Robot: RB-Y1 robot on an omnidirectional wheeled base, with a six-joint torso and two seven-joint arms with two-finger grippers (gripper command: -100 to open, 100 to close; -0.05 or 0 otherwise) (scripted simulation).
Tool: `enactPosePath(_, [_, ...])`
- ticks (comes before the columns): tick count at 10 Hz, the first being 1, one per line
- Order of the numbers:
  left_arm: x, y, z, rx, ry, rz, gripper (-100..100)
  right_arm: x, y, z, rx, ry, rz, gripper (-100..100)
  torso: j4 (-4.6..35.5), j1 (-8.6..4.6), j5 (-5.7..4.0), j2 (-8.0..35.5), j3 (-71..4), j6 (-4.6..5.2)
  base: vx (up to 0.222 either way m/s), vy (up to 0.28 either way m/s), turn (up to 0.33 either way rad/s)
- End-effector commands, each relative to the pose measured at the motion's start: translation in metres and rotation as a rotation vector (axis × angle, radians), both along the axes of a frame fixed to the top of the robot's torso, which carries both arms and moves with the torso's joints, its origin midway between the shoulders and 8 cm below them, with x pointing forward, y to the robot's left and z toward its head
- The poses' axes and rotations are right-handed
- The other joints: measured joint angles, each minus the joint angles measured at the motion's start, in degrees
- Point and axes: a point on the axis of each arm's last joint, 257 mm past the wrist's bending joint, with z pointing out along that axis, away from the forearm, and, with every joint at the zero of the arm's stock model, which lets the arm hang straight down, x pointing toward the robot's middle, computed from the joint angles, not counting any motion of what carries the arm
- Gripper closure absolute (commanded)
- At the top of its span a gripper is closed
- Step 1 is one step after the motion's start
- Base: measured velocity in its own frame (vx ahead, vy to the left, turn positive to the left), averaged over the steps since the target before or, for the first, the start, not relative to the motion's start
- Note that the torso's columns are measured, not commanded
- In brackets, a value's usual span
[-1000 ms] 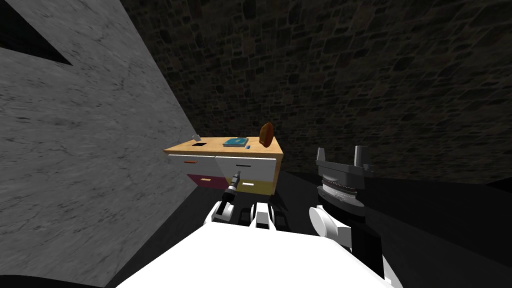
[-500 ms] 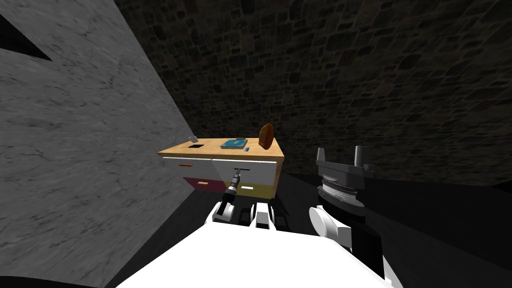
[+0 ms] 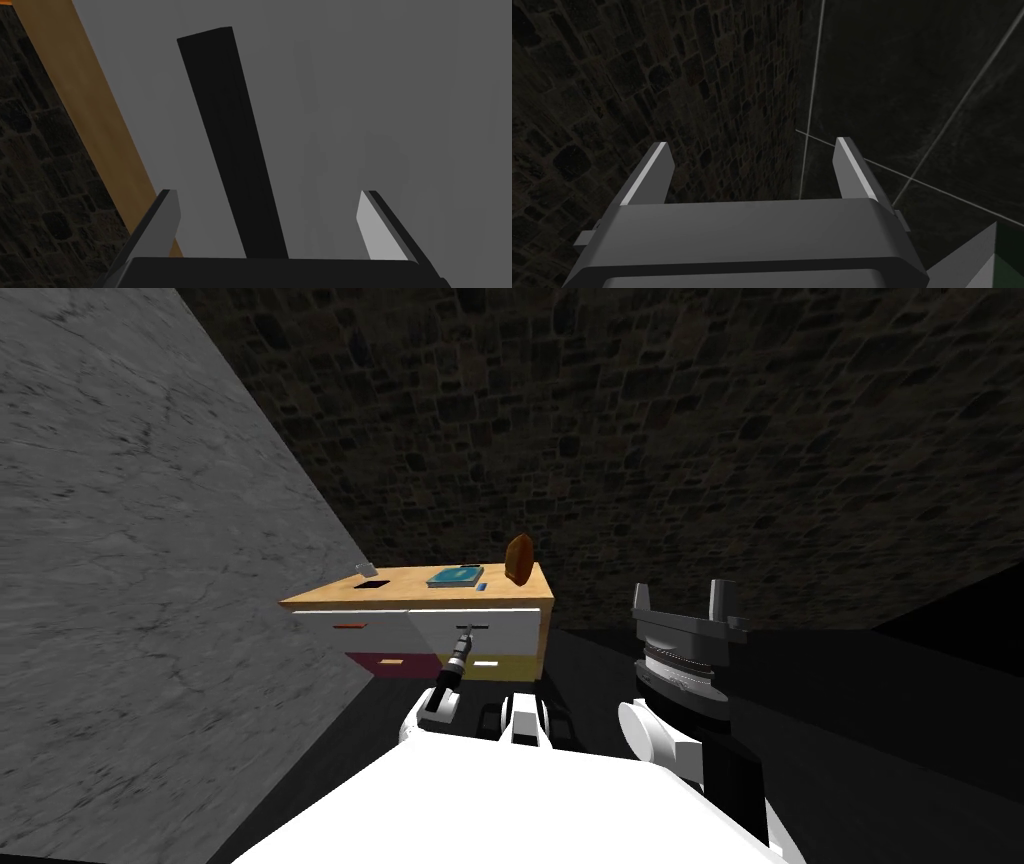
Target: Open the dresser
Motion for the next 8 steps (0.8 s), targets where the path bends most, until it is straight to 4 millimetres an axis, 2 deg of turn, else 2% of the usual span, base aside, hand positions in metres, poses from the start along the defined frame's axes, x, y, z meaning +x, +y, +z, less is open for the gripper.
enactPosePath(1, [0.005,0.025,-0.004,0.001,0.006,0.025,-100,0.0,0.0,0.0,0.0,0.0,0.0,0,0.0,0.11,0.04,-0.1,-0.1,0.04,-0.046,-0.036,-0.08])
enactPosePath(2, [0.009,0.046,-0.003,0.002,0.006,0.047,-100,0.0,0.0,0.0,0.0,0.0,0.0,0,-0.1,0.16,0.06,-0.3,-0.2,0.03,-0.043,-0.042,-0.144])
enactPosePath(3, [0.009,0.046,-0.004,0.002,0.007,0.047,-100,0.0,0.0,0.0,0.0,0.0,0.0,0,-0.1,0.06,0.03,-0.2,-0.1,0.05,-0.034,-0.037,-0.078])
enactPosePath(6, [0.02,0.106,0.009,-0.001,-0.011,0.115,-100,0.0,0.0,0.0,0.0,0.0,0.0,0,0.0,-0.14,-0.03,0.0,0.0,0.05,-0.059,-0.079,-0.196])
enactPosePath(7, [0.019,0.108,0.003,-0.002,0.0,0.119,-100,0.0,0.0,0.0,0.0,0.0,0.0,0,0.0,-0.11,-0.02,0.0,0.0,0.05,-0.051,-0.065,-0.086])
enactPosePath(8, [0.022,0.128,0.01,-0.005,-0.011,0.143,-100,0.0,0.0,0.0,0.0,0.0,0.0,0,0.0,0.06,0.02,-0.1,0.0,0.0,-0.042,-0.071,-0.125])
